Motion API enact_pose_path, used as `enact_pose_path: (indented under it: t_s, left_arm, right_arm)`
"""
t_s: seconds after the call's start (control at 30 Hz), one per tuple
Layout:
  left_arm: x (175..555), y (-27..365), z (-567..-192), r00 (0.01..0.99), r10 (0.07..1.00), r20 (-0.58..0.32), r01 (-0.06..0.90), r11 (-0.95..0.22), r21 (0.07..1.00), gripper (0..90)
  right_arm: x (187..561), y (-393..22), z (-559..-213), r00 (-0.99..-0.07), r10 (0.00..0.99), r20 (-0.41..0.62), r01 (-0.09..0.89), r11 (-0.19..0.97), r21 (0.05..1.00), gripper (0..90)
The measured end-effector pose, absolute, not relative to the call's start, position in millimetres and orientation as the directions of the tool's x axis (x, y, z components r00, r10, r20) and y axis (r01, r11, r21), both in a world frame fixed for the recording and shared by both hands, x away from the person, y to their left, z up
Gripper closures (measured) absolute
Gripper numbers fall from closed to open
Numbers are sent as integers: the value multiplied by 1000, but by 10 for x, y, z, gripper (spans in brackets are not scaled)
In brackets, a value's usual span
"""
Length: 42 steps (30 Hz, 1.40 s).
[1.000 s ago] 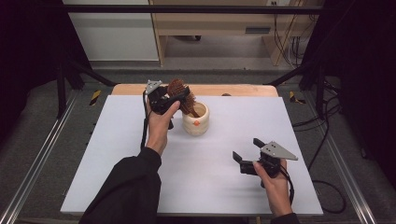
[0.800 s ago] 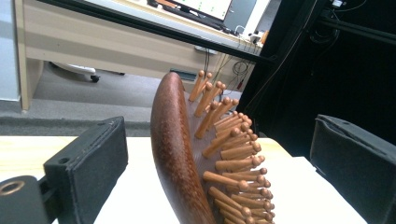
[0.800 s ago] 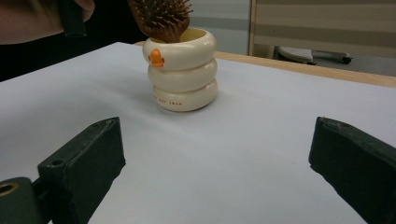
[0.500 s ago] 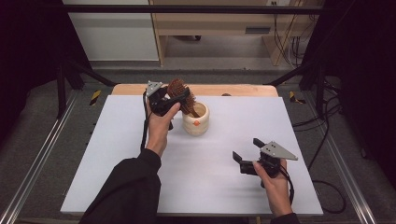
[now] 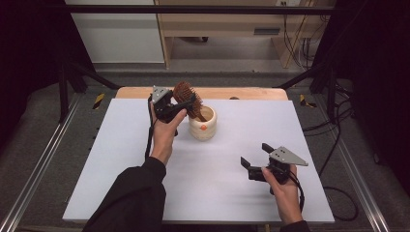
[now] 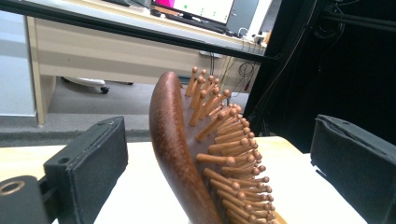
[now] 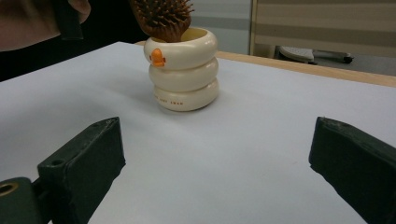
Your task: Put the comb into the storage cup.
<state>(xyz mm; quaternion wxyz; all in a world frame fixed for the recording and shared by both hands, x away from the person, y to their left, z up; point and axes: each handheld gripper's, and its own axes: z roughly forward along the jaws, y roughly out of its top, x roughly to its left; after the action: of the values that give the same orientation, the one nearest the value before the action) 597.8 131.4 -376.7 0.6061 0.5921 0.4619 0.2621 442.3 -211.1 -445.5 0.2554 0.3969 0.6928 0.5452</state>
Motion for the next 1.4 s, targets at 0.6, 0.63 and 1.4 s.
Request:
enact_pose_path:
  t_s: [0.6,0.63,1.4]
  left_arm:
    - [5837,1282,-3801,440,881,-175,203,92,975,43]
    - [5826,1287,-3804,440,881,-175,204,92,975,44]
    - [5608,1360,-3899,451,884,-125,208,33,978,44]
  right_arm:
    - [4424,-2109,-4457,-555,828,79,272,90,958,37]
    - [4425,-2108,-4458,-555,828,80,272,90,958,37]
    - [4422,-2077,-4463,-564,822,79,272,94,958,36]
